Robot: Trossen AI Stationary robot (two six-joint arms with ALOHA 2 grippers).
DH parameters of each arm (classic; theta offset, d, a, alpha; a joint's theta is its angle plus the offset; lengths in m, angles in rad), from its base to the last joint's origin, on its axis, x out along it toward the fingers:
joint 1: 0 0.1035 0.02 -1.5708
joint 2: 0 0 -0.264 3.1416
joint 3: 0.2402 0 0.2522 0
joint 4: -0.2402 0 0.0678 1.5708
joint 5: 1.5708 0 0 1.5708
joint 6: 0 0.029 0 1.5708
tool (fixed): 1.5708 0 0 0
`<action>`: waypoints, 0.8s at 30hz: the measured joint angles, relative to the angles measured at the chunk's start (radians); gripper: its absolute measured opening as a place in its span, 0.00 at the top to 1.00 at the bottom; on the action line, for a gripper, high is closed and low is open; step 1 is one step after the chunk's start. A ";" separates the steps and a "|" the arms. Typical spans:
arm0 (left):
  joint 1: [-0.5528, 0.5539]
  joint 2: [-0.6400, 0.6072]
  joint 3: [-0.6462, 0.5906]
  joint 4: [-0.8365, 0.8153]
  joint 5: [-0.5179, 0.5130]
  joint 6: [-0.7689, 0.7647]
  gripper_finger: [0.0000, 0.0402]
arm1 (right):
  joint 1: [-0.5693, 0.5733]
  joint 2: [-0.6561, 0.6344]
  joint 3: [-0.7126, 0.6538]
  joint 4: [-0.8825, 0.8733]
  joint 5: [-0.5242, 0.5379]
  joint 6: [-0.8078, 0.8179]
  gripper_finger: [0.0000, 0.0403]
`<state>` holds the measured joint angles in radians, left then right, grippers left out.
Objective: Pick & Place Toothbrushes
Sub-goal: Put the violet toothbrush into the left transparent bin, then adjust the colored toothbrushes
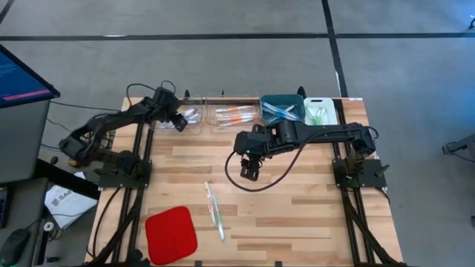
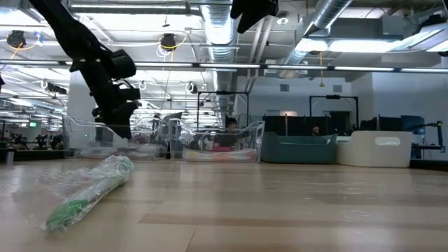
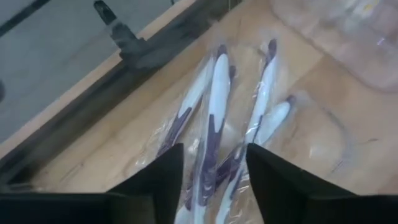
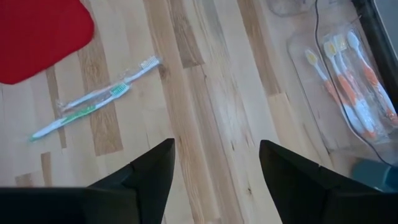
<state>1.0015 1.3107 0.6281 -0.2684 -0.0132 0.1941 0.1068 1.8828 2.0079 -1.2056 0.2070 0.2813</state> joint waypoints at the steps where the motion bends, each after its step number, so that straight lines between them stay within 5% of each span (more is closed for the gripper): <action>1: -0.009 -0.009 0.000 -0.001 -0.001 -0.017 0.56 | 0.003 0.000 0.000 -0.004 0.000 0.000 0.43; 8: -0.075 -0.155 0.000 -0.001 -0.004 -0.066 0.47 | 0.004 0.000 0.000 -0.013 -0.002 -0.003 0.43; 24: -0.255 -0.494 0.000 -0.003 0.125 -0.431 0.50 | 0.010 0.005 0.000 0.009 -0.001 0.028 0.43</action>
<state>0.7461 0.8171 0.6285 -0.2718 0.1116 -0.2374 0.1172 1.8877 2.0079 -1.1965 0.2058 0.3094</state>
